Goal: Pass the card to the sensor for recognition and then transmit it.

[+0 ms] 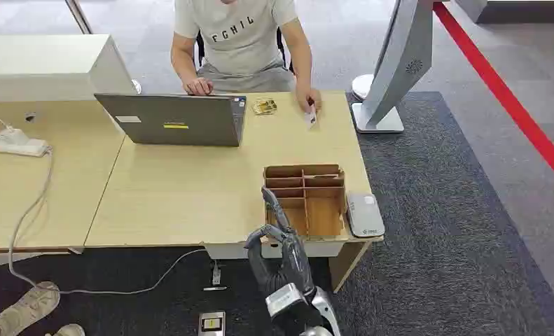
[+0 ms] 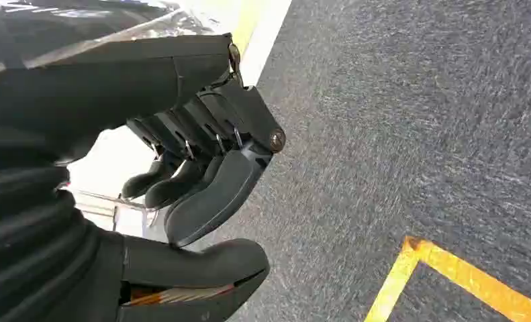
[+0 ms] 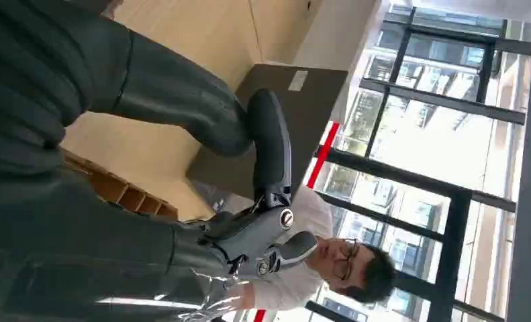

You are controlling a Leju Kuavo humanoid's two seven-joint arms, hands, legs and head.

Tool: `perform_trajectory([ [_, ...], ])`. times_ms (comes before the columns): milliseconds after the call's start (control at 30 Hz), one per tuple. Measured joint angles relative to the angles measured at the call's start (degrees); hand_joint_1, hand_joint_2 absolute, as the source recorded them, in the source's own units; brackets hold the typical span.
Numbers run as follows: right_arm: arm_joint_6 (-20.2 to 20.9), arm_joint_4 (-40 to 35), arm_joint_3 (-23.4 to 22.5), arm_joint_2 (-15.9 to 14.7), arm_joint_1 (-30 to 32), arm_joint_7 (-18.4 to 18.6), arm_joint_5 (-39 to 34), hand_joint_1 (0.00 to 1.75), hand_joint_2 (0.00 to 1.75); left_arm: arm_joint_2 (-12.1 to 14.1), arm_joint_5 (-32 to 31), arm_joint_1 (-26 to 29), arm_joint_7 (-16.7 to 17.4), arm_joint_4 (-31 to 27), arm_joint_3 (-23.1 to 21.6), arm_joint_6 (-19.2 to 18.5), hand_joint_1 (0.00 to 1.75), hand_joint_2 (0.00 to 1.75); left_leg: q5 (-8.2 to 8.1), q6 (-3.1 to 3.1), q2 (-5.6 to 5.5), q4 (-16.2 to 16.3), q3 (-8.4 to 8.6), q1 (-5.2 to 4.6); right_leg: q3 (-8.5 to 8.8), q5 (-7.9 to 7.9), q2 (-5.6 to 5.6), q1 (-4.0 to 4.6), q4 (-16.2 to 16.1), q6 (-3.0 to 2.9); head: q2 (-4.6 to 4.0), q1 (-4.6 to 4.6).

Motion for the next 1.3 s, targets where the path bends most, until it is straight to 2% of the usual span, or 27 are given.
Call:
perform_trajectory([
  [267, 0.0, 0.0, 0.0, 0.0, 0.0, 0.0, 0.0, 1.59, 1.75, 0.0, 0.0, 0.0, 0.02, 0.0, 0.0, 0.0, 1.69, 1.75, 0.0, 0.0, 0.0, 0.0, 0.0, 0.0, 0.0, 0.0, 0.0, 0.0, 0.0, 0.0, 0.0, 0.0],
  [300, 0.0, 0.0, 0.0, 0.0, 0.0, 0.0, 0.0, 0.0, 1.75, 0.0, 0.0, 0.0, 0.02, 0.0, 0.0, 0.0, 0.0, 1.75, 0.0, 0.0, 0.0, 0.0, 0.0, 0.0, 0.0, 0.0, 0.0, 0.0, 0.0, 0.0, 0.0, 0.02],
  [433, -0.17, 0.0, 0.0, 0.0, 0.01, 0.04, 0.11, 0.0, 1.75, 0.0, -0.19, 0.0, 0.0, 0.0, 0.0, -0.13, 0.0, 1.75, 0.0, 0.0, 0.0, 0.0, 0.01, 0.0, 0.0, 0.0, 0.0, 0.0, 0.0, 0.0, 0.0, 0.0],
  [600, -2.14, -1.03, 0.02, -0.76, 1.01, 1.97, 1.55, 0.0, 1.75, 0.68, -2.03, 0.03, 0.0, 0.0, 0.0, -1.99, 0.0, 1.75, 0.0, 0.0, 0.0, 0.0, 0.0, 0.0, -0.01, 0.0, 0.0, 0.0, 0.0, 0.0, 0.0, 0.0],
  [1167, -3.28, -1.6, 0.55, -1.44, 1.3, 2.45, 1.05, 0.0, 1.75, 1.31, -2.34, 0.03, 0.02, 0.0, 0.0, -1.92, 0.0, 1.75, 0.0, 0.0, 0.0, 0.0, 0.0, 0.0, 0.0, 0.0, 0.0, 0.0, 0.0, 0.0, 0.0, 0.0],
  [1300, -4.81, -1.6, 0.55, -1.44, 1.27, 3.04, 2.63, 0.0, 1.75, 1.31, -2.34, 0.03, 0.02, 0.0, 0.0, -1.88, 0.0, 1.75, 0.0, 0.0, 0.0, 0.0, 0.0, 0.0, 0.0, 0.0, 0.0, 0.0, 0.0, 0.0, 0.0, 0.0],
])
